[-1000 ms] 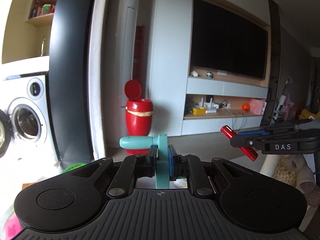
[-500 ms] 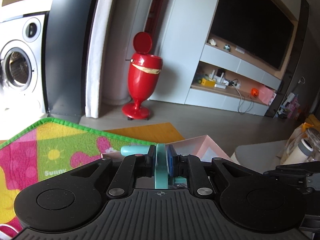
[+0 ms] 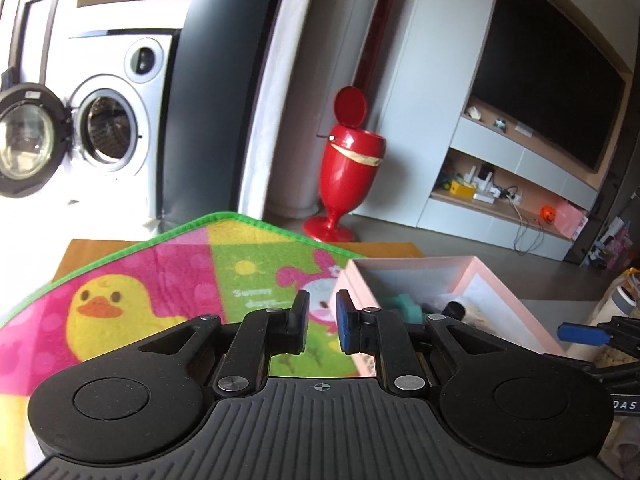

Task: Organize rigid objects
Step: 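Carry the teal part and lighter into the pink box and open both tools, then grasp the white USB adapter with the left tool while the right tool grasps the white plug charger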

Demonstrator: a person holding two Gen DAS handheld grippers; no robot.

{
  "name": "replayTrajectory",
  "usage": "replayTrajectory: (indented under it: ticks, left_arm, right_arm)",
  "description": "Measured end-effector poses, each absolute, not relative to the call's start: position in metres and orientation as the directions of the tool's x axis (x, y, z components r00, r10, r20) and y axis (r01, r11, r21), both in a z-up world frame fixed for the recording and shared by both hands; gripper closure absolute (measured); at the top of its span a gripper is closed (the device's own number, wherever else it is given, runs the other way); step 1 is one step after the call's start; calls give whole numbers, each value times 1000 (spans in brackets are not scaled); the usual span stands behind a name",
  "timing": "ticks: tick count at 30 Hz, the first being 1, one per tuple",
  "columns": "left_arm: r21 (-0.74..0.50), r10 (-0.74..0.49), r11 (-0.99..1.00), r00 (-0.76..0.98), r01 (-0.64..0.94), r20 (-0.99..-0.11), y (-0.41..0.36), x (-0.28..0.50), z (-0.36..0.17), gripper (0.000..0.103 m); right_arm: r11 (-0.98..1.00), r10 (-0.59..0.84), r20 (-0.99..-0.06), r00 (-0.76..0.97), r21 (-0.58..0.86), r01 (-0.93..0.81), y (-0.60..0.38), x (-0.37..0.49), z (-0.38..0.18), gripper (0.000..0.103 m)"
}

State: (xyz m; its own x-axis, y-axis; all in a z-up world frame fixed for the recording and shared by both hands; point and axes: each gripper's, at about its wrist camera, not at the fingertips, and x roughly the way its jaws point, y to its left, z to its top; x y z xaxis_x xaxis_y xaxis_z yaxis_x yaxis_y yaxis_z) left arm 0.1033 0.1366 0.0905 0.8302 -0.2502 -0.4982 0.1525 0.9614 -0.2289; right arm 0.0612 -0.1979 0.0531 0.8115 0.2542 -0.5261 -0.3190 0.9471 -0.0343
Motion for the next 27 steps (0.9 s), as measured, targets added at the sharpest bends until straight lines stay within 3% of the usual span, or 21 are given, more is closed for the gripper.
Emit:
replayTrajectory:
  ticks: [4,9,15,20,27]
  left_arm:
    - [-274,-151,962,834,0,-530,197,71,71,87]
    - [-225,-114,974,799,-27,-591,219,51,48,87]
    - [-200,-183,977,783,77,-594,208,41,30,84]
    - [-293,-354,931,737,218,-576,199,28,27,81]
    - [-322,-270,942,786,96,-557,204,-9,14,81]
  right_arm:
    - [916,299,-543,784,-67,-396,-179,38,54,37]
    - [865,360,-570,739,-92,-493,-142,16,55,35]
    - [797,432,-595,677,-98,-595,-98,5,63,34]
    - [772,469,-605,643,-72,-631,-63,16,71,30]
    - [729,524,-627,576,-18,-684,-5,49,72,30]
